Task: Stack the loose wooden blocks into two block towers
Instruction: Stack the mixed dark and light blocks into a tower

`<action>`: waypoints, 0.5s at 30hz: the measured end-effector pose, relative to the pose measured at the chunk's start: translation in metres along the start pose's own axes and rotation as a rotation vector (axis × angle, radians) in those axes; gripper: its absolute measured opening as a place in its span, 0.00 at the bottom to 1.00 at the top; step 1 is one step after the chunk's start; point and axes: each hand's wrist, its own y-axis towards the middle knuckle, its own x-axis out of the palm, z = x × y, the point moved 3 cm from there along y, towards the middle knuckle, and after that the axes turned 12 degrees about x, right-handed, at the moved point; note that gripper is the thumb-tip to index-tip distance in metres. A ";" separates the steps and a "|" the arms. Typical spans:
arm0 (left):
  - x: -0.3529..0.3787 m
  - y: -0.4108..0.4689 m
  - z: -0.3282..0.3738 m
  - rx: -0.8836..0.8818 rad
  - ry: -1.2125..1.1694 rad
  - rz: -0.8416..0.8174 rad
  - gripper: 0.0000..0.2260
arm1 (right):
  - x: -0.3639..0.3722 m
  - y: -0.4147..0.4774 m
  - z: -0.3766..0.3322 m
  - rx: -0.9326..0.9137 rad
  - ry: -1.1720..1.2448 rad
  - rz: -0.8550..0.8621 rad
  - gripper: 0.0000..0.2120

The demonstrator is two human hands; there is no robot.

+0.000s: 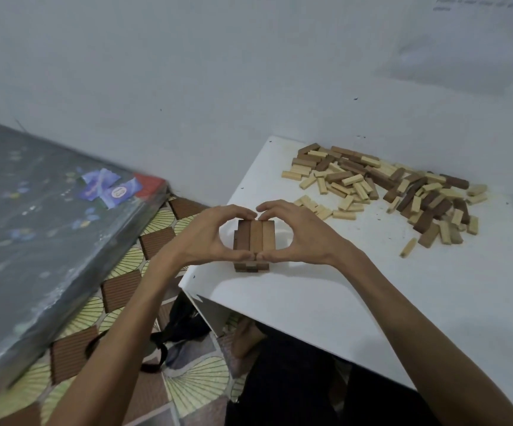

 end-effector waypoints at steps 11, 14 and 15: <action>0.002 -0.006 -0.018 -0.010 -0.031 -0.020 0.31 | 0.018 0.013 0.000 0.020 -0.032 -0.014 0.33; 0.003 -0.008 -0.020 -0.016 -0.033 -0.017 0.31 | 0.019 0.012 0.000 0.038 -0.033 -0.015 0.32; 0.004 -0.008 -0.020 -0.018 -0.035 -0.020 0.31 | 0.019 0.011 0.000 0.043 -0.030 -0.017 0.32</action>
